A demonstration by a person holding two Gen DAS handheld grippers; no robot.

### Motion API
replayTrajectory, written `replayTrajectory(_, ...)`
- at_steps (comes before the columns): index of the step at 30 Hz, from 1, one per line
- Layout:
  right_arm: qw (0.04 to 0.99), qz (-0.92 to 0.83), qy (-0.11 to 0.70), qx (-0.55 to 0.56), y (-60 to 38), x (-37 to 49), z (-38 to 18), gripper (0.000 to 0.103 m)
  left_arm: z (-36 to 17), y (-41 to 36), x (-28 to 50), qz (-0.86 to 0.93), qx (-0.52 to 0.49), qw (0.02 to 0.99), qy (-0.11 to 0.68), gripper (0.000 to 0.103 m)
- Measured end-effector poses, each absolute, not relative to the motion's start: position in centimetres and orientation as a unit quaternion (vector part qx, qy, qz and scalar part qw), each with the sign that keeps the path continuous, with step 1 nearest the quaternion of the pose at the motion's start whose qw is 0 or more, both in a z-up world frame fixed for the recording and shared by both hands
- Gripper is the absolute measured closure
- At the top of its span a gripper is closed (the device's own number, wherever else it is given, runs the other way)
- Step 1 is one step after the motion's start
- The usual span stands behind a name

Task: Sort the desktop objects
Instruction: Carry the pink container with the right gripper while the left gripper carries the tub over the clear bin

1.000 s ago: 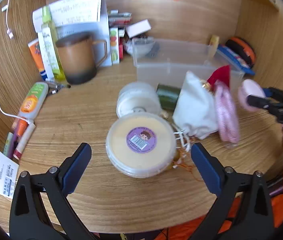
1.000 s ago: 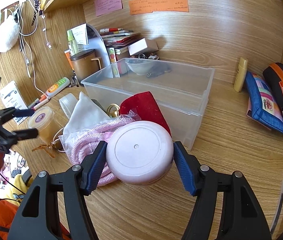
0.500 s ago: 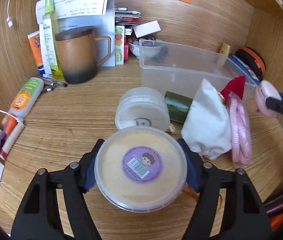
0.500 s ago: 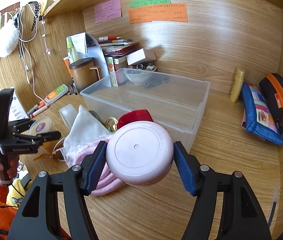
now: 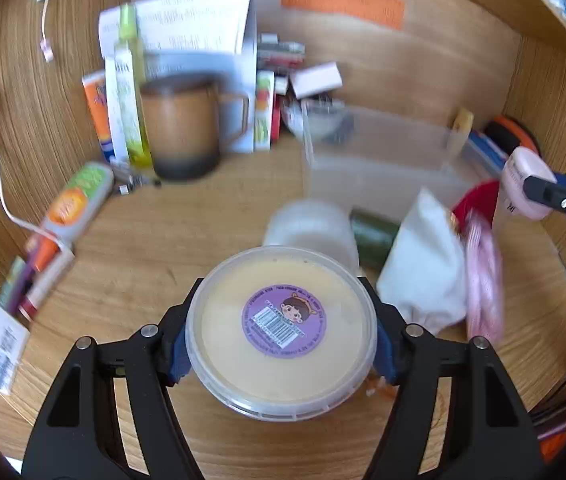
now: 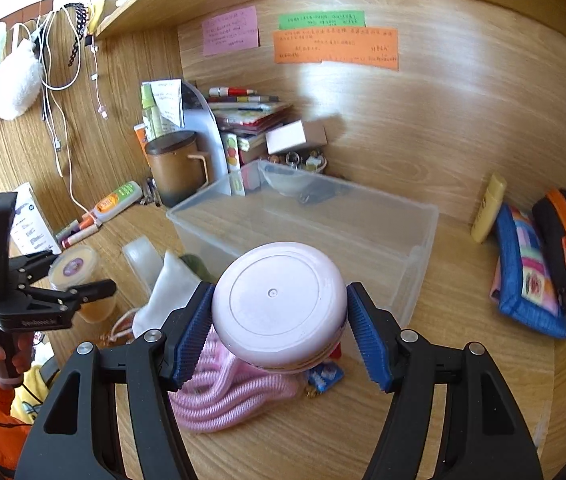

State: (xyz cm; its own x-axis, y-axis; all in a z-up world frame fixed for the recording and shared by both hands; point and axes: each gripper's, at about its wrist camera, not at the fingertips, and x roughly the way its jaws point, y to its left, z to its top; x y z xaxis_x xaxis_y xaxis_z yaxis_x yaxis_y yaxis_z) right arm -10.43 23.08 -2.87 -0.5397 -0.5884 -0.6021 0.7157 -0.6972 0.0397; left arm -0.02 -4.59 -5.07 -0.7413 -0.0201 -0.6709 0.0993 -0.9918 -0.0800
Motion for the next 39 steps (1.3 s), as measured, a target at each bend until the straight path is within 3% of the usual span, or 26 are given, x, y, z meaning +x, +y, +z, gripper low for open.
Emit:
replayTrajectory(19,0.365,-0.88,0.106,0.287,20.9,-15.5,-0.2,0.04,2.7,-3.9,-8.7,-0.946,0.32,-0.05,0.022,0.033)
replayTrajectory(30,0.352,-0.872,0.1,0.324,19.4,-19.3,-1.6,0.04,2.5,-2.4,-14.7,-0.933,0.344,-0.104,0.017,0.033)
replayTrajectory(39,0.347,-0.859,0.14,0.35,16.9,-21.3,-3.6,0.04,0.1,-1.0,-19.3,-0.916,0.382,-0.122,0.002,0.033)
